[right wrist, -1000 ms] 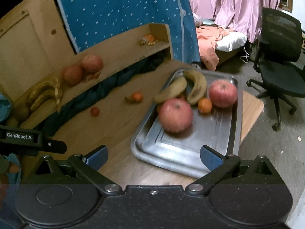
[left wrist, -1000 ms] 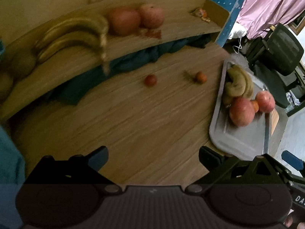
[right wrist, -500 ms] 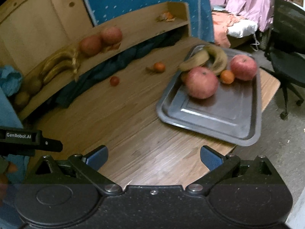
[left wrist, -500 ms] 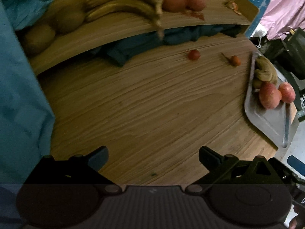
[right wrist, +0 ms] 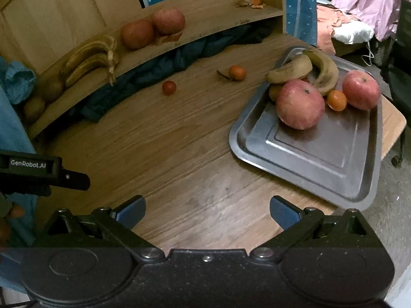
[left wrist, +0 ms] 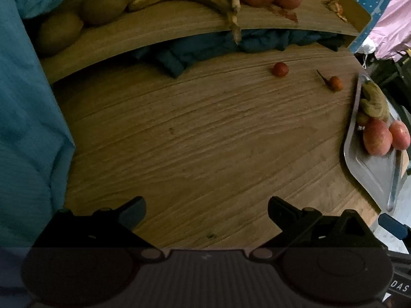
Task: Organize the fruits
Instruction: 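Move left tool toward small red tomato while right tool approaches orange tangerine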
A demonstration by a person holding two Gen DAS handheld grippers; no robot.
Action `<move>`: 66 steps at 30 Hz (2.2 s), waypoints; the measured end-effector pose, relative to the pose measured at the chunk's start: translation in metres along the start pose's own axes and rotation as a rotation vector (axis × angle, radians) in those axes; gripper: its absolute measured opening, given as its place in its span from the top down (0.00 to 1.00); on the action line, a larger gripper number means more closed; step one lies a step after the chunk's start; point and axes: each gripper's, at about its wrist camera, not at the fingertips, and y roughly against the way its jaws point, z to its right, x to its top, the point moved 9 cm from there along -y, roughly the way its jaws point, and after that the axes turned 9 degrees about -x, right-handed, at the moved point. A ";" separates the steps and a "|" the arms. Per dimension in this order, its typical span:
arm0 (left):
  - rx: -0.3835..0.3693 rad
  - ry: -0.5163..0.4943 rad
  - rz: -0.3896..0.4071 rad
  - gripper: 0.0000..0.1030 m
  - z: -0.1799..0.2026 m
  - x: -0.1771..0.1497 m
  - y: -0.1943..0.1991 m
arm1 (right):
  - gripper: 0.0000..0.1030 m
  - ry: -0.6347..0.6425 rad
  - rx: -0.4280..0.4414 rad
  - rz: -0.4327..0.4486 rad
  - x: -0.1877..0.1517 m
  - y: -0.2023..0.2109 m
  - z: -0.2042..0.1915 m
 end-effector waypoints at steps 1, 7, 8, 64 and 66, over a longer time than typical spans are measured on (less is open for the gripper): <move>0.002 0.006 -0.001 0.00 0.000 0.002 -0.001 | 0.01 0.009 0.002 -0.001 0.004 -0.003 0.001; 0.015 0.048 -0.011 0.00 0.011 0.016 -0.015 | 0.01 0.059 0.020 -0.008 0.027 -0.021 0.010; 0.019 0.055 -0.014 0.00 0.014 0.019 -0.018 | 0.01 0.062 0.025 -0.009 0.031 -0.025 0.012; 0.124 0.124 0.062 0.00 0.098 0.156 -0.133 | 0.01 0.516 0.171 0.045 0.183 -0.159 0.027; 0.135 0.116 0.085 0.00 0.099 0.159 -0.133 | 0.01 0.516 0.167 0.029 0.184 -0.162 0.026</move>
